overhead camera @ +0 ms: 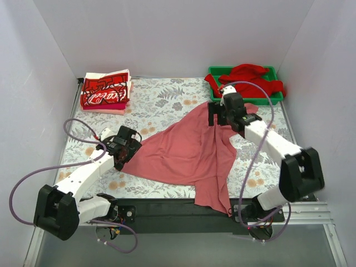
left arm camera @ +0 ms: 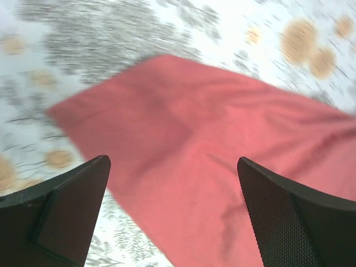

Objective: Fold and stack the t-shirts
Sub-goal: Flatten the tshirt out

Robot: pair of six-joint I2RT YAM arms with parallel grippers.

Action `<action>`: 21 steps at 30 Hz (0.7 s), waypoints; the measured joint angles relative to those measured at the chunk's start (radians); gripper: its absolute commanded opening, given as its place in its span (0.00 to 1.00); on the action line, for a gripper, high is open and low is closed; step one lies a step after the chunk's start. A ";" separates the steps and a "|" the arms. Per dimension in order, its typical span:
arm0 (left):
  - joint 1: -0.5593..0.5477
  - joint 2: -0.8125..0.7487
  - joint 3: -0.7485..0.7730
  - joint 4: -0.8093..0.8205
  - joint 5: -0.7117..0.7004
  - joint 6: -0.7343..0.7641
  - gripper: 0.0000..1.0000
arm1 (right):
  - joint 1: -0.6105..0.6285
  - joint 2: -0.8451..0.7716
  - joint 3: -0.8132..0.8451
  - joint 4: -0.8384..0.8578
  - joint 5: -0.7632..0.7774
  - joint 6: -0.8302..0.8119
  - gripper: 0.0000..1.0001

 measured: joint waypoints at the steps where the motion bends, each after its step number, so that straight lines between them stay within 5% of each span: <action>1: 0.018 -0.012 -0.001 -0.042 -0.013 -0.028 0.98 | 0.000 -0.071 -0.050 0.008 -0.010 0.017 0.98; 6: 0.062 -0.053 -0.039 -0.137 -0.018 -0.103 0.98 | 0.026 -0.323 -0.354 0.023 -0.114 0.114 0.98; 11: 0.069 -0.124 -0.122 -0.178 -0.014 -0.127 0.98 | 0.088 -0.332 -0.496 0.006 -0.210 0.183 0.98; 21: 0.134 -0.146 -0.233 -0.119 -0.023 -0.142 0.68 | 0.094 -0.318 -0.506 0.020 -0.261 0.224 0.98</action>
